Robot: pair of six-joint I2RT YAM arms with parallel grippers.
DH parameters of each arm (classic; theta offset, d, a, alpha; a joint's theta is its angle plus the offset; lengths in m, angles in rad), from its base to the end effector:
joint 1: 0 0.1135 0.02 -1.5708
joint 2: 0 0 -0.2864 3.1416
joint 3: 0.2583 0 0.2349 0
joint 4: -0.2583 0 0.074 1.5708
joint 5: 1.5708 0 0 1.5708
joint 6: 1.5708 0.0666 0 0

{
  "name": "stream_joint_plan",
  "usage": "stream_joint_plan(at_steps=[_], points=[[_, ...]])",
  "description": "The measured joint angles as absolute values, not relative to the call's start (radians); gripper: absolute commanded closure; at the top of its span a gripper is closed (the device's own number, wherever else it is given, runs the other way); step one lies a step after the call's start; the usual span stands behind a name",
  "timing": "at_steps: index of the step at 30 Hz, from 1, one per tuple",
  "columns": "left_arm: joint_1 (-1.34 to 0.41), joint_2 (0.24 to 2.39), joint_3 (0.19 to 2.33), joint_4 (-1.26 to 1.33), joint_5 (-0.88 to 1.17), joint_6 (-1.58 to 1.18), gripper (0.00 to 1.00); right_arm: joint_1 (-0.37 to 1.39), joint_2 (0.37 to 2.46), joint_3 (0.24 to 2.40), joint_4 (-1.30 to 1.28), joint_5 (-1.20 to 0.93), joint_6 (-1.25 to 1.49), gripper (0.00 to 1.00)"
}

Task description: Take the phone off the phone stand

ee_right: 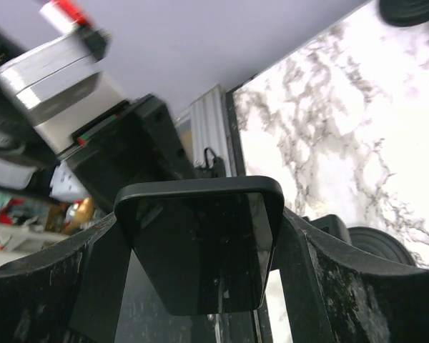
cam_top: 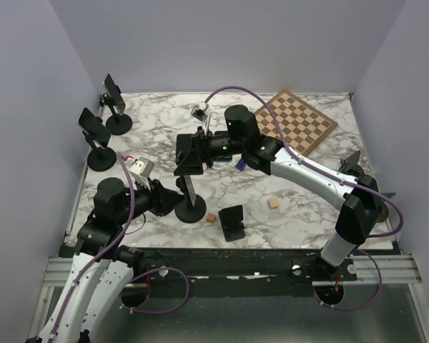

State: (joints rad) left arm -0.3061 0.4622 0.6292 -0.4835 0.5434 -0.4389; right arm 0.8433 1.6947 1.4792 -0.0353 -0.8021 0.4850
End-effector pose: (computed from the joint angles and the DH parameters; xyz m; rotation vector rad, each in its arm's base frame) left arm 0.0870 -0.0636 0.2974 0.2609 1.9524 -1.0103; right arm 0.2346 0.3355 0.3779 -0.9918 1.8283 1.6049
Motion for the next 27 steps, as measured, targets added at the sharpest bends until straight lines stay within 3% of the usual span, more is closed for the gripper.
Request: stream_joint_plan(at_steps=[3,5,8,11,15,27], points=[[-0.306,0.438,0.673,-0.521,0.544,-0.436,0.35,0.843,1.681,1.488,-0.065,-0.684,0.509,0.99],[-0.307,0.418,0.715,-0.542,0.543,-0.431,0.22,0.843,1.679,1.506,-0.105,-0.595,0.520,0.99],[-0.308,0.395,0.778,-0.573,0.541,-0.426,0.18,0.843,1.679,1.539,-0.175,-0.463,0.541,0.99],[-0.308,0.402,0.843,-0.588,0.531,-0.427,0.20,0.843,1.678,1.564,-0.229,-0.363,0.559,1.00],[-0.308,0.486,0.910,-0.586,0.532,-0.439,0.30,0.843,1.663,1.570,-0.272,-0.278,0.589,0.99],[-0.425,0.748,0.996,-0.547,0.424,-0.477,0.46,0.843,1.605,1.567,-0.280,-0.250,0.685,0.99]])
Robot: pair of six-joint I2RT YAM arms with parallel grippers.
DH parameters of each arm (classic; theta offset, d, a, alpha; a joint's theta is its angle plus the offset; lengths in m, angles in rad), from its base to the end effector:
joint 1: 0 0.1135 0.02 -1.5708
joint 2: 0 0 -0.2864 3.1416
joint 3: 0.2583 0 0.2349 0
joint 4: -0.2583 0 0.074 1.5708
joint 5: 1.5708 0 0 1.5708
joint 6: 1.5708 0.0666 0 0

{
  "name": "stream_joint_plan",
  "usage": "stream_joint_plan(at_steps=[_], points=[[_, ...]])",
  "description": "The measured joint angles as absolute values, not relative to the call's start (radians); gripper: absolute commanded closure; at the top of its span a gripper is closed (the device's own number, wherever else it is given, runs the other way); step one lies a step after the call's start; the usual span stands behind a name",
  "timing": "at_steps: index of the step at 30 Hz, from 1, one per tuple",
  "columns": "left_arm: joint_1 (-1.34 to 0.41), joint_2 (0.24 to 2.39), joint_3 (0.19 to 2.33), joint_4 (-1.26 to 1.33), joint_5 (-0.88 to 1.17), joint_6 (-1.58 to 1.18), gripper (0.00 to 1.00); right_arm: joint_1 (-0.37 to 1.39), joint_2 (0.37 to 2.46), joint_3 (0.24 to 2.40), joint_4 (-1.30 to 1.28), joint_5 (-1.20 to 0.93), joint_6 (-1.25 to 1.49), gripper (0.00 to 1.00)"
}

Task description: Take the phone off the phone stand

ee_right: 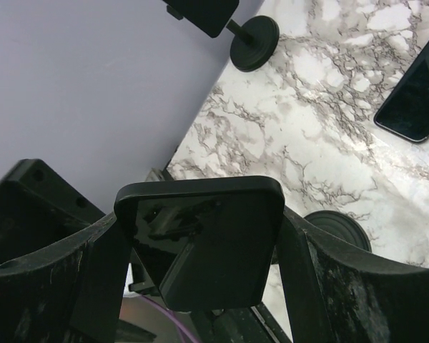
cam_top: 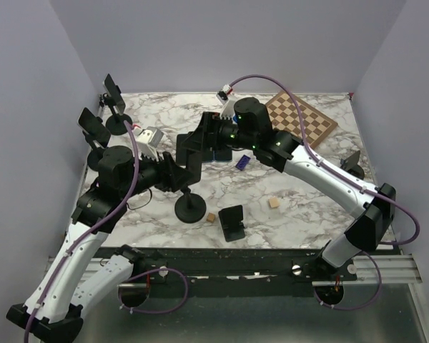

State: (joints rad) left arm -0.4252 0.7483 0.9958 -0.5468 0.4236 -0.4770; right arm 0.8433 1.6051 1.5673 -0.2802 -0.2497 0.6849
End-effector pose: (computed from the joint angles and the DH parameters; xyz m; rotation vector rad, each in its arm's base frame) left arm 0.1202 -0.0845 0.3825 0.2583 1.9535 -1.0027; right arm 0.2475 0.3027 0.4078 -0.3532 2.0605 1.2310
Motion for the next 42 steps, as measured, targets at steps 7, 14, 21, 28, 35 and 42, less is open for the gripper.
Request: stream_joint_plan(at_steps=[7,14,21,28,35,42], points=[[-0.490,0.784,1.013,-0.548,0.324,-0.476,0.58,0.843,1.583,1.551,-0.242,-0.252,0.718,0.99],[-0.569,0.838,1.066,-0.562,0.212,-0.456,0.74,0.844,1.574,1.498,-0.208,-0.258,0.751,0.99],[-0.591,0.867,1.086,-0.566,0.162,-0.442,1.00,0.844,1.525,1.446,-0.189,-0.246,0.764,0.97],[-0.599,0.882,1.123,-0.564,0.158,-0.417,1.00,0.844,1.496,1.444,-0.185,-0.220,0.767,0.30],[-0.599,0.895,1.158,-0.575,0.125,-0.416,1.00,0.849,1.444,1.443,-0.189,-0.183,0.743,0.00],[-0.562,0.913,1.210,-0.597,0.081,-0.400,1.00,0.852,1.282,1.441,-0.248,0.004,0.669,0.00]])
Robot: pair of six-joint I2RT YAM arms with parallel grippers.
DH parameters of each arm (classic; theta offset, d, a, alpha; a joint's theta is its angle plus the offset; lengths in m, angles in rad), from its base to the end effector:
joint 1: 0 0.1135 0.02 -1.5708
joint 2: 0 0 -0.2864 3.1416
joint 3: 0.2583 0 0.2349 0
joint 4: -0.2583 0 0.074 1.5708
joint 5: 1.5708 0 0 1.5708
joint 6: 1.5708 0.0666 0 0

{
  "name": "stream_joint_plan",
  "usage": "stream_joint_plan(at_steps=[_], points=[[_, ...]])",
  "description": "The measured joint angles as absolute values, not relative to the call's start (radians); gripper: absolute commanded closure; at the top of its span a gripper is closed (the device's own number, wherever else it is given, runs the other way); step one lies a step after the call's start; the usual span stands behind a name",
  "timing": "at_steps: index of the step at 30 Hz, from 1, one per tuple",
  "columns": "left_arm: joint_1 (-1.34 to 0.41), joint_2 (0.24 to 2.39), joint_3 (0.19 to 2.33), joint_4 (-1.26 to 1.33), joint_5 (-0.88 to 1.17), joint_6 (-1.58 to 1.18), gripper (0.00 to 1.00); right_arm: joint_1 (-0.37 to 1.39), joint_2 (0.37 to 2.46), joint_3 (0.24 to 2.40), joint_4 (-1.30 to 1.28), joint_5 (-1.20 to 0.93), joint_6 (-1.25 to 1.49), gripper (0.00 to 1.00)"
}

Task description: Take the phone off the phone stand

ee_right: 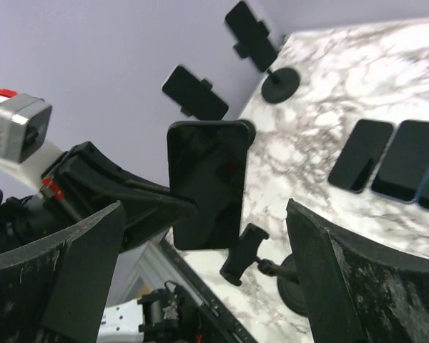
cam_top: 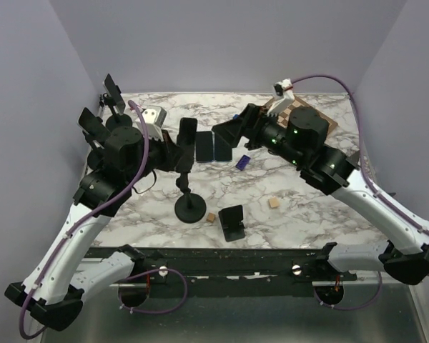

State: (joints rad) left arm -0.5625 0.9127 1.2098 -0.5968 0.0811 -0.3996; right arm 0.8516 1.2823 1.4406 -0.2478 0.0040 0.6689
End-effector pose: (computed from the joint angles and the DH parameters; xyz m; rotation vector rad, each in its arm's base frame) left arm 0.1482 -0.0998 0.4225 0.2152 1.9244 -0.7303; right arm 0.1935 0.2205 0.4706 -0.1603 1.7855 1.1268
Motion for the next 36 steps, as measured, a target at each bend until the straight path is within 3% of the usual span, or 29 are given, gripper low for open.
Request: stream_joint_plan(at_steps=[7,14,20,36], points=[[-0.291,1.008,1.234,-0.631,0.078,-0.351,1.00,0.852,1.119,1.349,-0.283,0.179,0.616,0.00],[-0.084,1.347,1.292,-0.609,0.119,-0.320,1.00,0.852,1.097,1.282,-0.308,0.216,0.603,0.00],[-0.053,1.626,1.398,-0.569,0.175,-0.313,1.00,0.852,1.097,1.255,-0.314,0.215,0.604,0.00],[-0.039,1.907,1.477,-0.530,0.258,-0.304,1.00,0.852,1.103,1.240,-0.316,0.215,0.604,0.00]])
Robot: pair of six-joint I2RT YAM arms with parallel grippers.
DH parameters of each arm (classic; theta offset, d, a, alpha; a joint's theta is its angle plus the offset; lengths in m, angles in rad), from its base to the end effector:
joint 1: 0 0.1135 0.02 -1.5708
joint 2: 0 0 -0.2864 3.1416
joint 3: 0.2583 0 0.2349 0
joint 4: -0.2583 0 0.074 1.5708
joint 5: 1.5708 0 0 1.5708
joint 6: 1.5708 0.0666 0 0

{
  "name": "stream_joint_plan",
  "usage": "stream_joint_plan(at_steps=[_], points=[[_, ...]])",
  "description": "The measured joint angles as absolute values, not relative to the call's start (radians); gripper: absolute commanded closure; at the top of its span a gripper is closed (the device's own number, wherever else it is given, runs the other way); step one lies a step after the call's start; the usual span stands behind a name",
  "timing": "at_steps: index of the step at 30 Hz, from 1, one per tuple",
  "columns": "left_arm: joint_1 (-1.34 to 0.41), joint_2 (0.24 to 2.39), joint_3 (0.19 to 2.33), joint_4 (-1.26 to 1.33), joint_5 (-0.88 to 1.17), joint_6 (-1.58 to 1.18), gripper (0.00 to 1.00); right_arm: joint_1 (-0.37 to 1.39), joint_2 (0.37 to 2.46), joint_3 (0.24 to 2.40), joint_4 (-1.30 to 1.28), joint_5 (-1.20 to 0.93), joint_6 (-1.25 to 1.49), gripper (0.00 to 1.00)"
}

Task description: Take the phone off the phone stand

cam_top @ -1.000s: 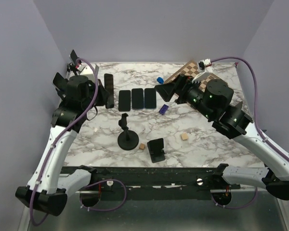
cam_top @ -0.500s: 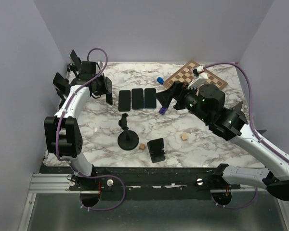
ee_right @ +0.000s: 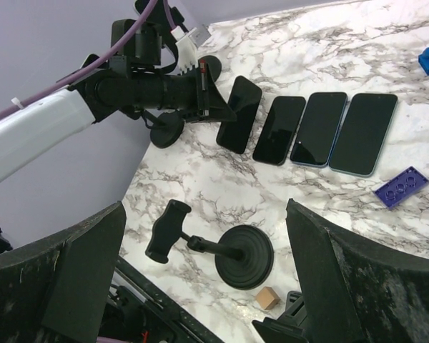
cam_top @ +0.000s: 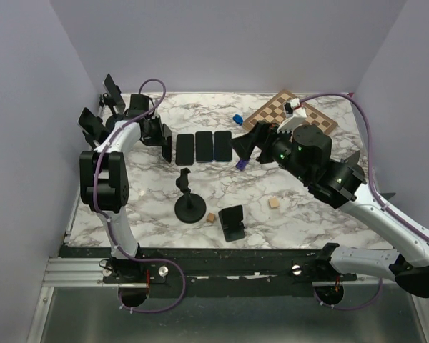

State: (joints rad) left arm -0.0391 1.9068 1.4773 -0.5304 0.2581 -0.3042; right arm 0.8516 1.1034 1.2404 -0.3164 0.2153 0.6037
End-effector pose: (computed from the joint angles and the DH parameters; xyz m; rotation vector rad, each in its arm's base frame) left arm 0.4243 -0.0336 0.2305 -0.2331 2.5365 -0.4625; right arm 0.1718 0.1746 0.4348 -0.0621 1.8277 0.8645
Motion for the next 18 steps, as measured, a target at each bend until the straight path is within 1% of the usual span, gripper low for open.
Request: stream_joint_plan(at_steps=[13,14,16,18], points=[[-0.039,1.990,1.531,-0.583,0.308,-0.319,0.95,0.852,1.119,1.228,-0.308,0.198,0.609,0.00],[-0.039,1.995,1.533,-0.582,0.310,-0.321,0.93,0.852,1.119,1.227,-0.308,0.195,0.611,0.00],[-0.039,1.998,1.534,-0.585,0.316,-0.323,0.86,0.852,1.119,1.225,-0.307,0.192,0.613,0.00],[-0.039,1.998,1.538,-0.592,0.318,-0.326,0.75,0.852,1.119,1.225,-0.306,0.189,0.615,0.00]])
